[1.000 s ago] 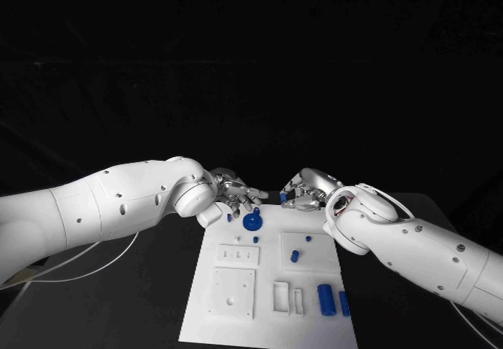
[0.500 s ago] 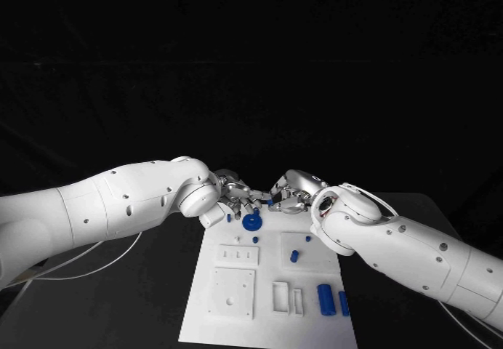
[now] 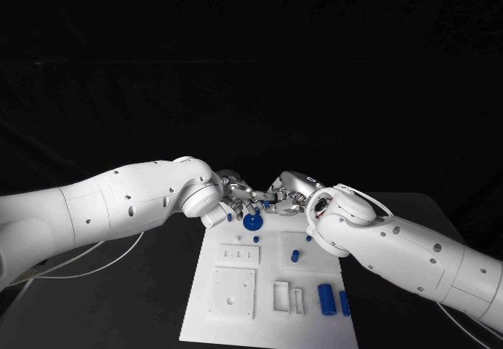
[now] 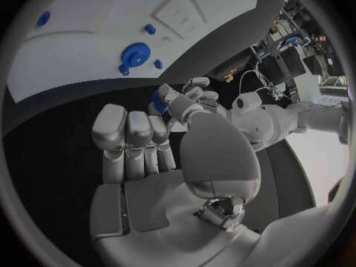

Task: Assemble the parts on the task board

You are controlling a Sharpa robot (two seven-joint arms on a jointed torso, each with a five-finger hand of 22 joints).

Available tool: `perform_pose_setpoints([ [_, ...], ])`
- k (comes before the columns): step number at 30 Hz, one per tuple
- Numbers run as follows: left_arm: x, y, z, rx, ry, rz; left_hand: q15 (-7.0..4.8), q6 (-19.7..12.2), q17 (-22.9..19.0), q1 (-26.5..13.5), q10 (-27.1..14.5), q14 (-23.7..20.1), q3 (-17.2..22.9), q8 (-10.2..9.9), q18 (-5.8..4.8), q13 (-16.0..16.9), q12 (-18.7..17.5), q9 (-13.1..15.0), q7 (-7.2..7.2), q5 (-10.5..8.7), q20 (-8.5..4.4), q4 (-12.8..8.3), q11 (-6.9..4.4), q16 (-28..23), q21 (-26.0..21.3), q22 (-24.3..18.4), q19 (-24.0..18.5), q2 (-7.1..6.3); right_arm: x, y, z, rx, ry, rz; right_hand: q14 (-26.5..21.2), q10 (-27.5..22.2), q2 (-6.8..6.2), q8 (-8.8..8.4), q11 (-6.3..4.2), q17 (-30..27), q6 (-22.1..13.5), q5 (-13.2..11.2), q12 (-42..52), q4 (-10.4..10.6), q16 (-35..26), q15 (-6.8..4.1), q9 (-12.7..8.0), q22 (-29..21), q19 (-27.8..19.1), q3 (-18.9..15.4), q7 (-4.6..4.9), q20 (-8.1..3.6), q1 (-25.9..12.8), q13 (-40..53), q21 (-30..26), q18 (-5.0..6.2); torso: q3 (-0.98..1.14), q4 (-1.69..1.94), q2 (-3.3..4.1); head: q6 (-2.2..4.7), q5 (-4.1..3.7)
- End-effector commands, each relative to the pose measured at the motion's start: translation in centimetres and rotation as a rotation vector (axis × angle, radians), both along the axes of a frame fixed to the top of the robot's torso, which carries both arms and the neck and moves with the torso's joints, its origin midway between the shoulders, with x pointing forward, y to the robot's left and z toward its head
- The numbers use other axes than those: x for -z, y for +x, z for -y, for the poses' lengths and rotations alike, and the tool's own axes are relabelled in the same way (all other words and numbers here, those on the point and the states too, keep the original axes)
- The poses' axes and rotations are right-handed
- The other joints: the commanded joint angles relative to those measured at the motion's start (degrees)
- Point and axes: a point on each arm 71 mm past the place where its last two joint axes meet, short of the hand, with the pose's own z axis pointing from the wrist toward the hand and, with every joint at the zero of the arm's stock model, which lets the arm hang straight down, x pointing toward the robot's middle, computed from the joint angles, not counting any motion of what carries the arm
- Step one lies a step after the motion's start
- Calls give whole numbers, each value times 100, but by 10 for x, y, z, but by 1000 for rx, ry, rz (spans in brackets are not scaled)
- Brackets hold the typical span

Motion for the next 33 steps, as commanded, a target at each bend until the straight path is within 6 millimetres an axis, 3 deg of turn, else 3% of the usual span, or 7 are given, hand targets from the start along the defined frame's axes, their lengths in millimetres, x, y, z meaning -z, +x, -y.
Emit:
perform_pose_setpoints([
  [1,-1,0,2,12,10,1,-5,-28,-14,-15,234,-50,-48,-17,-119,5,-42,-28,-3,8,9,-121,-2,31,-108,135,62,125,0,-1,-3,-9,-18,5,-6,30,31,17,-14,4,102,20,-36,-9,-24,-32,15,667,148,-4,-8,-40,10,-2,-7,-70,7,-3,1,-1,7],
  [9,-1,0,4,23,19,11,-8,-14,2,16,233,-53,-86,-16,-126,14,-11,-46,-5,35,7,-245,-7,66,-225,297,99,232,-1,-3,-6,-17,-15,7,-2,35,28,17,-20,9,109,37,-31,-22,-22,-33,16,668,152,5,-9,-41,9,3,-6,-70,11,1,6,3,6],
  [21,-1,0,6,29,19,16,-14,-4,6,156,235,-58,-356,-17,-140,10,-12,-73,-19,180,2,-725,-16,80,-464,598,168,750,-1,-4,-9,-26,-17,4,-3,37,26,17,-21,5,114,50,-30,-35,-30,-32,16,667,152,1,-9,-41,4,5,-11,-68,12,2,8,0,13],
  [29,-1,-1,7,37,20,11,-28,3,25,450,237,-60,-310,-16,-152,1,-12,-86,-59,802,-12,-1009,-36,107,-529,702,186,1006,-1,-4,-10,-28,-17,5,-2,38,27,16,-22,8,113,63,-29,-42,-28,-33,15,668,154,-5,-9,-41,2,7,-8,-68,13,1,11,-5,19],
  [33,-1,0,7,39,20,10,-33,10,35,540,238,-62,-252,-15,-157,-2,-4,-81,-71,983,-16,-1100,-44,120,-552,742,188,1095,-2,-5,-11,-30,-17,5,-2,35,23,16,-25,10,113,89,-31,-46,-28,-33,15,666,155,-12,-10,-42,-1,7,-17,-67,16,-1,9,-3,26],
])
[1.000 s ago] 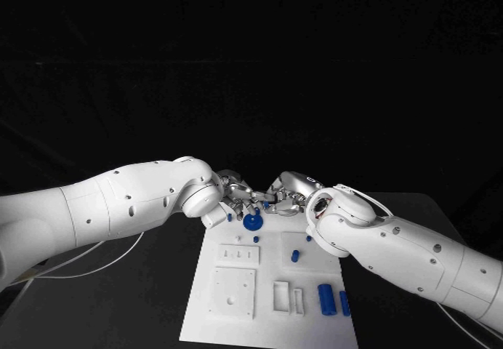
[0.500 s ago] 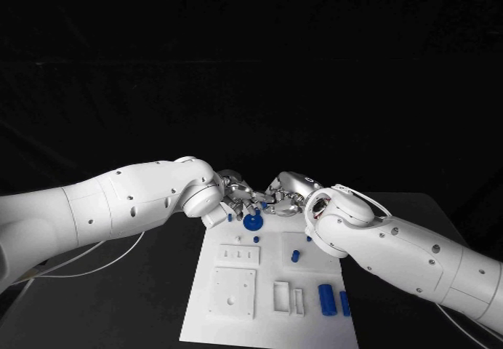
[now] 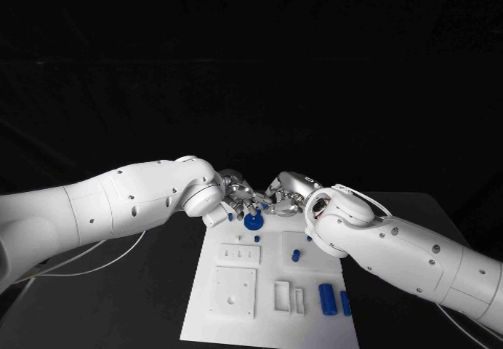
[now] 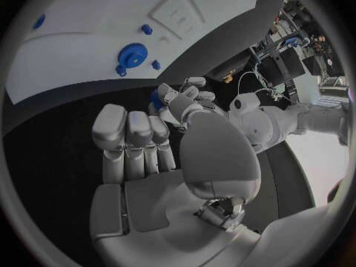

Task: Assemble the parts on the task board

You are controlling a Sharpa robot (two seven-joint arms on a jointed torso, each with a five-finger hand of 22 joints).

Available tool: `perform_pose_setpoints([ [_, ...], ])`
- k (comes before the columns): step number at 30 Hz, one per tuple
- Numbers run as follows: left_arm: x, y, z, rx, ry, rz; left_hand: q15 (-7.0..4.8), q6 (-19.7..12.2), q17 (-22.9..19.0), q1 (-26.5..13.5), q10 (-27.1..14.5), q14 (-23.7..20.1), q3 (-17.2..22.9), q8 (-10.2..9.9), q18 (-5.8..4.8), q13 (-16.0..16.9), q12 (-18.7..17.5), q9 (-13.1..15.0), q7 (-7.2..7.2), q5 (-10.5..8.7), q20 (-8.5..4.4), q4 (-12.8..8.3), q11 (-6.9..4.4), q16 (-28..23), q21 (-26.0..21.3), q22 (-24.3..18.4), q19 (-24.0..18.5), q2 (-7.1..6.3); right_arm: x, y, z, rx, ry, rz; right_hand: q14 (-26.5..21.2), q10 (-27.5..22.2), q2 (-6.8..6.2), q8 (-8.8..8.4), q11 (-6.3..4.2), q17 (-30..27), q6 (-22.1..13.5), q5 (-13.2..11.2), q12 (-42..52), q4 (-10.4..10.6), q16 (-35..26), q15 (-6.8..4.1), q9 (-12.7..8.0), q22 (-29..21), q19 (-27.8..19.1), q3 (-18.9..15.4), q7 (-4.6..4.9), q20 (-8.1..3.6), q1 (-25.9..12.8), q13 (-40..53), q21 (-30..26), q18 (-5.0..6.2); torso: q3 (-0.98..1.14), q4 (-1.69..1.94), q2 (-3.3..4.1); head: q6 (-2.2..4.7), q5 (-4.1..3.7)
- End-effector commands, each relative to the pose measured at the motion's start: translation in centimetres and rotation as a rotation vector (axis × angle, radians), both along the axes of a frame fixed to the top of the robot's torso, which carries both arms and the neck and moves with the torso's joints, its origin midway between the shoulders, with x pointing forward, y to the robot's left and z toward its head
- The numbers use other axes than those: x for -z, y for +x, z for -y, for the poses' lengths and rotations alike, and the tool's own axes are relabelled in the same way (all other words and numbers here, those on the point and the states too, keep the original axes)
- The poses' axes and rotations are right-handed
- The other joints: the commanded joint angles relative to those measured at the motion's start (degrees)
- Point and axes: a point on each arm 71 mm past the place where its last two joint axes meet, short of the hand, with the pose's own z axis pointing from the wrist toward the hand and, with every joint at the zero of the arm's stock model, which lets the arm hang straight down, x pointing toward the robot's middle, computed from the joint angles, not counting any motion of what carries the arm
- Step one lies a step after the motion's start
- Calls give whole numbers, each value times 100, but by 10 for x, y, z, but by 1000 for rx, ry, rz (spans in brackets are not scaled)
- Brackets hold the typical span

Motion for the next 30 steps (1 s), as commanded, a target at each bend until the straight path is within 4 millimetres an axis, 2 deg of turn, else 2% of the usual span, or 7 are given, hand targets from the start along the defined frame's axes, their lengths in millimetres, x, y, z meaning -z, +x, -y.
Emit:
perform_pose_setpoints([
  [1,-1,-1,5,26,-5,-1,-16,6,9,107,239,-43,38,-2,-103,-7,18,20,-38,105,-4,-87,-45,34,-45,23,37,101,-1,-2,-5,-21,-12,1,-2,5,46,13,-12,7,99,23,-31,-38,-28,-34,7,666,155,-4,-19,-42,-22,6,-17,-66,4,-2,-2,-3,3],
  [5,-1,-2,5,28,-7,1,-15,-25,13,190,238,-51,160,-1,-106,-24,4,56,-36,411,-5,-246,-41,36,-71,75,38,187,0,-2,-4,-20,-15,-1,-2,5,46,13,-12,7,99,23,-31,-38,-28,-34,7,666,155,-4,-19,-42,-22,6,-17,-66,-2,1,-1,-6,4],
  [8,-1,-2,5,28,-10,3,-11,-63,16,265,242,-56,340,3,-100,-44,-13,115,-17,889,-6,-454,-32,37,-89,123,36,236,0,-2,-4,-18,-16,-2,-2,5,46,13,-13,5,99,28,-32,-39,-31,-34,7,666,156,-7,-19,-42,-25,6,-17,-66,0,1,0,-7,9],
  [12,-1,-3,4,27,-12,5,-5,-80,28,156,243,-56,676,1,-73,-65,-3,271,14,1362,-3,-773,-27,53,-103,228,26,279,1,-1,-4,-17,-17,-3,-1,5,40,13,-14,4,100,41,-36,-43,-34,-35,7,667,157,-19,-20,-42,-30,4,-15,-66,3,3,-2,-8,8],
  [16,-2,-3,4,24,-14,9,-11,-41,45,-31,246,-53,910,10,-59,-71,31,460,14,1528,-3,-980,-30,74,-117,332,27,304,1,-1,-4,-16,-17,-3,-3,0,33,13,-15,0,97,59,-41,-39,-40,-34,6,667,157,-32,-21,-42,-39,2,-19,-65,4,0,-3,-9,15],
  [24,-2,-3,4,21,-16,13,-44,64,112,-429,251,-28,1162,20,-74,-57,169,1290,-60,2024,-34,-1221,-67,157,-187,514,66,264,2,0,-4,-14,-9,-3,-2,-26,-69,10,-12,-29,15,286,-110,122,-78,-30,-4,657,160,-375,-34,-37,-124,-58,-64,-57,1,-2,-5,-17,20],
  [30,-2,-3,3,10,-17,16,-107,213,297,-820,260,-1,1317,21,-108,45,497,2066,-160,2410,-91,-1414,-127,409,-224,671,140,225,3,1,-2,-9,8,-1,1,-65,-171,12,4,-65,-165,460,-189,484,-125,-12,-9,642,163,-946,-3,-17,-73,-140,-158,-33,8,-4,-4,-20,21],
])
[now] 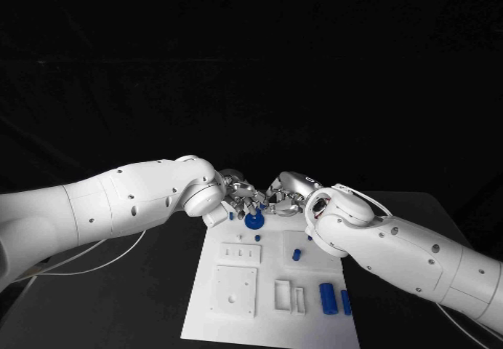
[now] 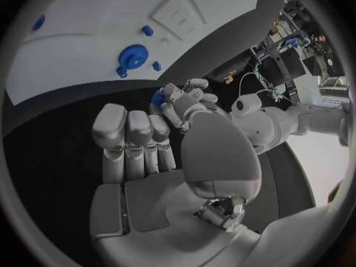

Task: Assemble the parts on the task board

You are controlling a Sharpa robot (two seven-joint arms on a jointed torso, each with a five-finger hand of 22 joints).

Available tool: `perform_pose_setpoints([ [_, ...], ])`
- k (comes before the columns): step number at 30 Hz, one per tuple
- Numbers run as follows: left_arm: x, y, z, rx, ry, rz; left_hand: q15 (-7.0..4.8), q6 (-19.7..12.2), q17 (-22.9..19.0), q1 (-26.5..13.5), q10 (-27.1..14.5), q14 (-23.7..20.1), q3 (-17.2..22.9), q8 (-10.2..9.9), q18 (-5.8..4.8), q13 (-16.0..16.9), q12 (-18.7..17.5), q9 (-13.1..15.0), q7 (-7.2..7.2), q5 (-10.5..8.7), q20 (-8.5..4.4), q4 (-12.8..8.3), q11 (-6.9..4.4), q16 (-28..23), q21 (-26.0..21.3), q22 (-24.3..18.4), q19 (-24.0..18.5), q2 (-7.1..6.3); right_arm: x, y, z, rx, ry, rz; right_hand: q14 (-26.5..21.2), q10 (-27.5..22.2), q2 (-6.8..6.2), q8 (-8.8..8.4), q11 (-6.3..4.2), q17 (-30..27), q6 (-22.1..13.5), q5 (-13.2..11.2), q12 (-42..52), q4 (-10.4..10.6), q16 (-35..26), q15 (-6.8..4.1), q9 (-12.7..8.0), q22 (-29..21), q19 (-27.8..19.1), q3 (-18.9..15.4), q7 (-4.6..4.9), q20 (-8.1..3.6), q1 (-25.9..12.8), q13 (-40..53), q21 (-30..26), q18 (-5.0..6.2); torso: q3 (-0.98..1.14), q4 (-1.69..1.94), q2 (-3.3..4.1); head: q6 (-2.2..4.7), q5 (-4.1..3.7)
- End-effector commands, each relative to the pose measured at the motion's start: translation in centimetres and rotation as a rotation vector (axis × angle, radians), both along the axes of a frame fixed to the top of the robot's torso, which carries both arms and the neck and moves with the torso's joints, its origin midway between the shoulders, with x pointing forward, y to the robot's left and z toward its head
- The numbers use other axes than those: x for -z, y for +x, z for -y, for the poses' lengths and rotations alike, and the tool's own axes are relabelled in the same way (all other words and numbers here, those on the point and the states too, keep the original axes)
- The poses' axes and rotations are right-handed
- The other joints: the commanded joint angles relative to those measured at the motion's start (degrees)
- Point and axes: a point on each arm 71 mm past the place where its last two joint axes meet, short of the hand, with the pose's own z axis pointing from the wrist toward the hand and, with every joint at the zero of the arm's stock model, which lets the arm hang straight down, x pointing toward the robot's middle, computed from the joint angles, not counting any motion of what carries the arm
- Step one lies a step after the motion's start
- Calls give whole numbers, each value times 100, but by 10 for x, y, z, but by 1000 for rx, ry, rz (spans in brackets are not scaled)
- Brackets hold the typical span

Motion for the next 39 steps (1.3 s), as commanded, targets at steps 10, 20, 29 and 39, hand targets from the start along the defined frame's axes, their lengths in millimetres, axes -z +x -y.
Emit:
perform_pose_setpoints([
  [10,-2,0,0,-9,-9,18,-67,331,179,-207,282,-29,491,13,-123,30,195,1959,-275,320,-25,-549,-52,148,-101,230,90,-27,3,-1,6,0,21,8,1,-40,-88,19,22,-20,-89,53,-44,230,-51,-8,-21,642,176,-339,20,-9,143,-42,-72,-28,4,-7,1,-5,5],
  [20,-2,0,-5,-12,7,24,-67,341,214,-182,283,-27,488,12,-118,25,216,1954,-276,322,-23,-550,-53,151,-145,309,105,-45,9,-4,13,8,18,2,-2,-49,-97,18,22,-25,-90,57,-57,234,-59,-8,-21,640,176,-347,21,-8,171,-57,-86,-26,2,2,-1,6,1],
  [29,-1,0,-14,-19,45,30,-76,368,261,-177,285,-5,481,12,-127,28,280,1948,-284,319,-32,-554,-56,159,-226,402,151,-60,17,-5,37,54,13,14,-3,-54,-136,18,21,-37,-96,181,-67,197,-74,-7,-23,640,180,-300,29,-8,209,-75,-102,-25,4,4,-1,-18,41],
  [39,8,-11,-31,-12,151,41,-79,408,293,-173,287,23,460,10,-127,24,346,1877,-293,291,-33,-557,-52,161,-296,493,202,-76,6,6,91,179,128,50,-7,-72,-187,16,15,-93,-96,598,-96,143,-138,-14,-24,626,177,-91,34,-13,160,-114,-176,-20,6,-2,-7,-91,88],
])
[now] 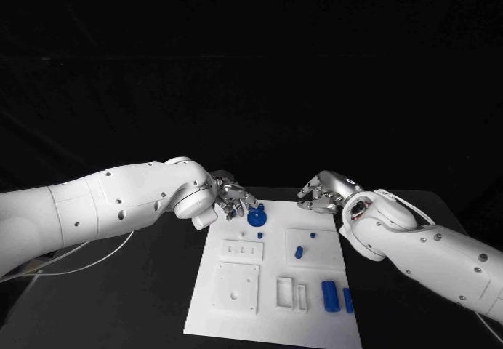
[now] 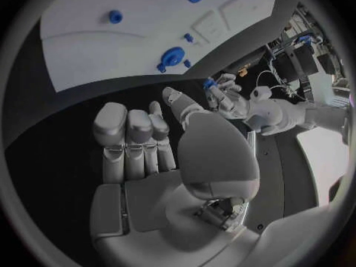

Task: Assemble the parts on the task board

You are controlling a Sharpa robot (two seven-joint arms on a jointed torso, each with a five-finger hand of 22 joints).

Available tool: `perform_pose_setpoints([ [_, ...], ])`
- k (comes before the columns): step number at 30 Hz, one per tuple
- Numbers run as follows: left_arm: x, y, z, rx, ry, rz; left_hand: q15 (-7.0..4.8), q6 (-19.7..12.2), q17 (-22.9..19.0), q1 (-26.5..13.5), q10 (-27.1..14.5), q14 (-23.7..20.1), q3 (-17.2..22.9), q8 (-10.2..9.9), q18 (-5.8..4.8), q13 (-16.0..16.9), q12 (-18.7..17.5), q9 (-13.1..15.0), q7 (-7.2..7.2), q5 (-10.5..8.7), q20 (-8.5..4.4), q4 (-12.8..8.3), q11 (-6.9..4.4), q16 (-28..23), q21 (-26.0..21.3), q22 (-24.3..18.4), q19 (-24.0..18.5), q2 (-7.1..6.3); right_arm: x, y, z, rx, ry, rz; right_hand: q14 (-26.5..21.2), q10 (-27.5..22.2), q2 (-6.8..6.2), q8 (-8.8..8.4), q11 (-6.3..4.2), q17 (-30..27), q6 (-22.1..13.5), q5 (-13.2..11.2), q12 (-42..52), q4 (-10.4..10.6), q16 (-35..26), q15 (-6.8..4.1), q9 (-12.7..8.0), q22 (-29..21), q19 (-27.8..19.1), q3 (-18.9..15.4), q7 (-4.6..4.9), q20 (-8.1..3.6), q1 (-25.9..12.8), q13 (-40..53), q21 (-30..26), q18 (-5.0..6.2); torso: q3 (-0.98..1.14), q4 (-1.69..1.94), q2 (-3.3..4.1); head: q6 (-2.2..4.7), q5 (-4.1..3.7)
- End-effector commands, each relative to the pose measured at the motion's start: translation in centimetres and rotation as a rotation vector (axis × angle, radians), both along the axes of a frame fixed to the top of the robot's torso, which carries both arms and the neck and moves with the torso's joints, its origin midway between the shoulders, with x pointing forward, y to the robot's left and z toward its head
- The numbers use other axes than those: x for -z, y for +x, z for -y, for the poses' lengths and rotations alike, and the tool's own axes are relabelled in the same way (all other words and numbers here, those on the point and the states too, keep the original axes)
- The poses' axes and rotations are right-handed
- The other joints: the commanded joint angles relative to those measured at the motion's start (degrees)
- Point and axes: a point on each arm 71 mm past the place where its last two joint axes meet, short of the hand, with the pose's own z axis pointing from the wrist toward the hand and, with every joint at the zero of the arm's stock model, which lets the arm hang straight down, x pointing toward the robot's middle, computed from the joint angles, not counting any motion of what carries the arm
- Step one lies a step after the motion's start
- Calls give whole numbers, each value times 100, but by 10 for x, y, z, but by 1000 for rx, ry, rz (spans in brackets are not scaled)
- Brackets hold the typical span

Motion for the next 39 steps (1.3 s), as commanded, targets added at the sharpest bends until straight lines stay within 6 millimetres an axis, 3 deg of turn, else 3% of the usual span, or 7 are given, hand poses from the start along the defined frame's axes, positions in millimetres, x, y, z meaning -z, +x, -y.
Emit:
perform_pose_setpoints([
  [1,1,-4,-5,7,80,29,-33,382,15,35,264,42,365,36,-118,-2,63,1504,-329,12,0,-397,-31,39,-38,33,56,21,-8,3,13,31,106,29,-8,-47,-60,-22,-15,-9,-54,28,-32,-10,-36,-14,-2,626,177,39,7,-13,-15,-9,-40,-21,5,-3,-8,-42,23],
  [9,9,-16,-17,-3,149,53,-40,467,60,18,267,81,342,39,-118,10,197,1503,-351,29,-2,-396,-36,77,-75,120,104,-13,-24,11,36,79,203,42,-19,-90,-60,-22,-6,-57,-99,51,-94,-11,-97,-7,-2,607,164,25,18,-6,-67,-66,-125,-13,26,16,-38,-121,50],
  [14,20,-23,-17,-3,188,73,-39,554,95,-2,273,100,307,49,-112,13,289,1532,-376,31,6,-373,-36,109,-91,187,132,-41,-34,16,42,98,249,58,-20,-106,-56,-21,-6,-76,-109,105,-115,-7,-122,-7,-2,599,165,-1,19,-5,-77,-91,-173,-8,50,38,-68,-190,64],
  [19,33,-26,-16,-8,208,85,-43,593,138,-30,271,108,315,44,-107,-2,319,1612,-388,106,5,-370,-41,123,-113,236,154,-55,-40,20,44,105,274,70,-24,-119,-55,-21,-3,-92,-122,137,-136,-6,-144,-6,-2,594,164,-13,24,-5,-82,-112,-204,-7,60,45,-81,-243,75],
  [30,65,-32,-13,-4,244,76,-44,673,324,-50,273,137,322,42,-98,-11,409,1769,-417,111,12,-364,-51,219,-184,384,202,-83,-45,24,40,101,295,75,-23,-134,-48,-21,-3,-107,-128,201,-157,-9,-167,-6,-2,593,171,-35,25,-4,-92,-142,-238,-6,55,45,-71,-353,46],
  [39,79,-35,-6,16,259,80,-39,717,283,-54,273,129,306,41,-99,-49,382,1827,-430,77,22,-314,-47,161,-262,451,215,-95,-45,25,39,98,297,73,-23,-138,-48,-22,-3,-111,-133,238,-158,-10,-175,-5,-2,595,177,-41,26,-4,-99,-150,-247,-8,56,41,-73,-399,40],
])
